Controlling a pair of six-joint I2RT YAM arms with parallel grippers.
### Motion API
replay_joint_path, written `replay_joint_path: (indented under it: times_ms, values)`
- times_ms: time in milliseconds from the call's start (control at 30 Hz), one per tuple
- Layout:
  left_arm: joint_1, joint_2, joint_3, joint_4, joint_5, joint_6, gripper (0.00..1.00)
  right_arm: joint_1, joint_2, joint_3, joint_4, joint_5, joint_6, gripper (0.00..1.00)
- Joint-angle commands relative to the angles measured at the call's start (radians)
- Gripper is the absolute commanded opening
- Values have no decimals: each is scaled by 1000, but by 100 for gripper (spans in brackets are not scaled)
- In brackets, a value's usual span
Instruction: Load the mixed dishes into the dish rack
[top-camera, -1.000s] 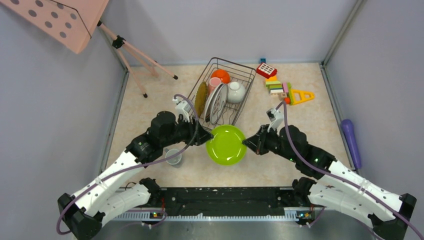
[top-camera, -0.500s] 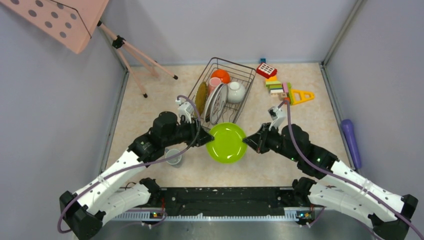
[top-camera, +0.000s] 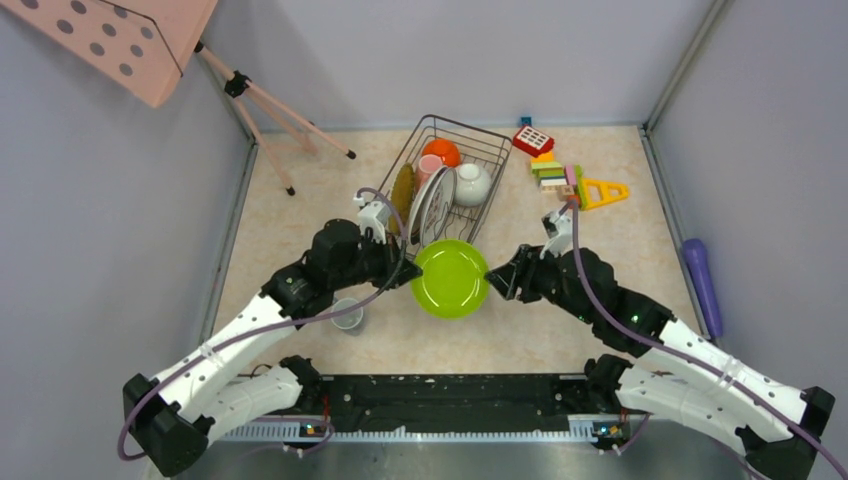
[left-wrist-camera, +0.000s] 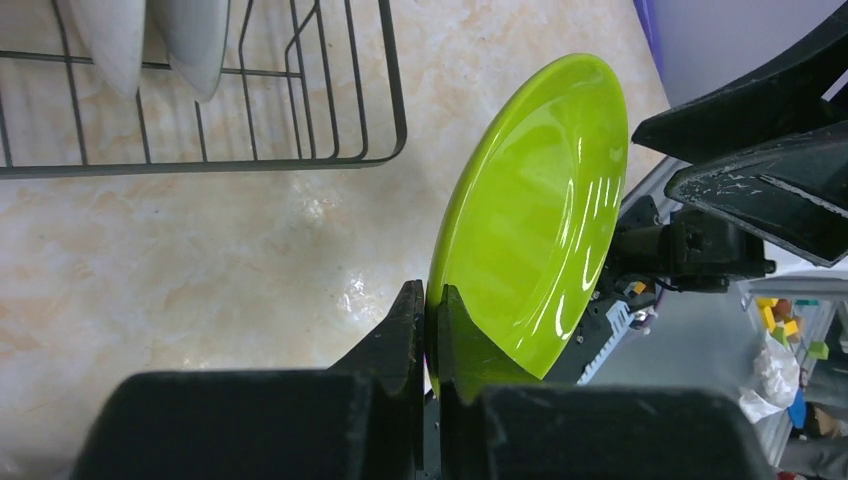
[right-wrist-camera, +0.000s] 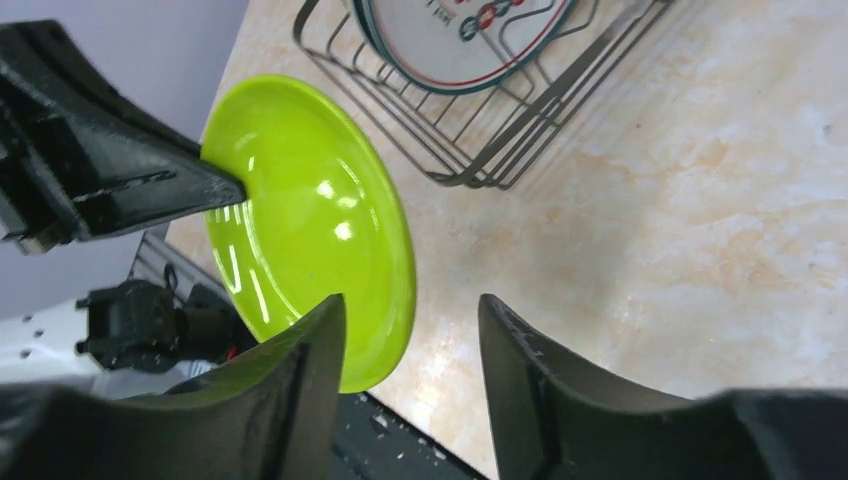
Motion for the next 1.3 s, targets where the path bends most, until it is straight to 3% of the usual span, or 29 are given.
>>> replay_joint_path:
  times_ms: [0, 200, 633, 900, 1267]
  values:
    - [0, 22, 92, 26, -53, 14, 0, 10, 0, 64, -42, 123, 11, 55]
    - [-24, 70, 146, 15, -104, 19, 0, 10, -31, 72, -94, 202, 22, 77]
    - [-177, 172, 308, -68, -406, 91, 0, 10, -177, 105, -278, 440, 96, 81]
    - [-283, 254, 485, -181, -702, 178, 0, 10, -185, 117, -353, 500, 117, 81]
    - [-457, 501, 822, -381, -1192, 334, 0, 9, -175, 110, -342, 496, 131, 81]
